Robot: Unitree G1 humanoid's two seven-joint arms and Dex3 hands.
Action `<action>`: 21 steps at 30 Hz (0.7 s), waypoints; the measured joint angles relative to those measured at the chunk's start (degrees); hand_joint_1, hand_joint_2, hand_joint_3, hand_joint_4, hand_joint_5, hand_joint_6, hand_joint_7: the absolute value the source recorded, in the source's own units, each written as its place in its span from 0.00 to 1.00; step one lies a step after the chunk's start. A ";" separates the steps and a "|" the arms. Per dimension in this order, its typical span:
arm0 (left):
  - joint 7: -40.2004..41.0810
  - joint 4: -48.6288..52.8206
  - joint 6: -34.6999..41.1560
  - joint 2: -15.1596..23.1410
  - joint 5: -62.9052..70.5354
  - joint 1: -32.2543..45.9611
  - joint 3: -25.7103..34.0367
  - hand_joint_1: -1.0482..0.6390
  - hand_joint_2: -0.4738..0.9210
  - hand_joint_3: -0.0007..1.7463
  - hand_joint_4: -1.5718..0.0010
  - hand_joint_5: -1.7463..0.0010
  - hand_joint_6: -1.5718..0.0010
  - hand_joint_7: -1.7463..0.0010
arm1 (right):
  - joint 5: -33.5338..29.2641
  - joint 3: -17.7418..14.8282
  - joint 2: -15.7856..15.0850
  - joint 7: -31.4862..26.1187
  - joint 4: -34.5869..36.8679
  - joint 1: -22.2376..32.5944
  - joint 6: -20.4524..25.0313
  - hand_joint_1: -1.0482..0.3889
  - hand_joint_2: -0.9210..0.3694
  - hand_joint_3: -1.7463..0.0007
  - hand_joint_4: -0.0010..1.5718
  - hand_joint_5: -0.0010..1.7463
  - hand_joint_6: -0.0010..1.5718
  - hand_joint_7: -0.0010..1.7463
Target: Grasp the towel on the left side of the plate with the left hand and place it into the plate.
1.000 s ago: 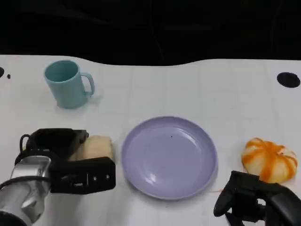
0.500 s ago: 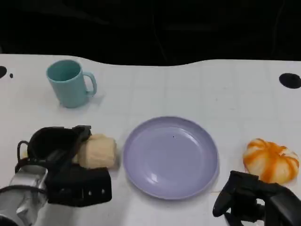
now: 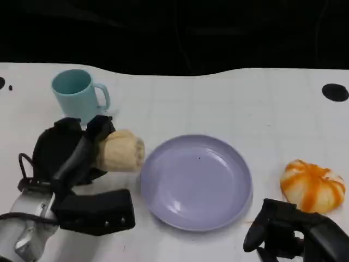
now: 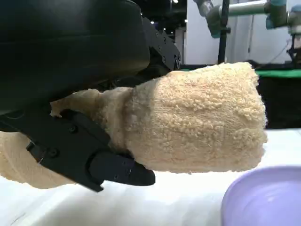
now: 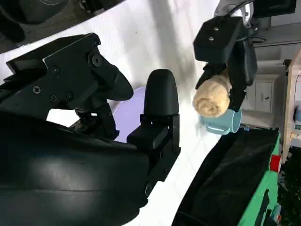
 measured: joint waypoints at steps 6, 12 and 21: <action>-4.11 -6.31 0.62 -0.40 -2.45 0.11 1.79 0.52 0.64 0.63 0.40 0.00 0.57 0.00 | 0.05 0.09 0.02 -0.27 -0.33 -0.09 1.72 0.72 0.25 0.36 0.46 1.00 0.39 0.84; -8.41 -11.38 0.68 -2.57 -3.71 0.10 1.81 0.51 0.60 0.69 0.40 0.00 0.56 0.00 | 0.08 0.02 -0.03 -0.24 -1.10 -0.19 2.41 0.72 0.25 0.36 0.46 1.00 0.39 0.84; -16.60 -15.02 5.85 -10.07 -3.16 -0.51 -2.12 0.52 0.61 0.64 0.41 0.00 0.56 0.00 | 0.33 -0.12 -0.04 -0.18 -1.11 -0.09 2.50 0.72 0.25 0.37 0.45 1.00 0.39 0.84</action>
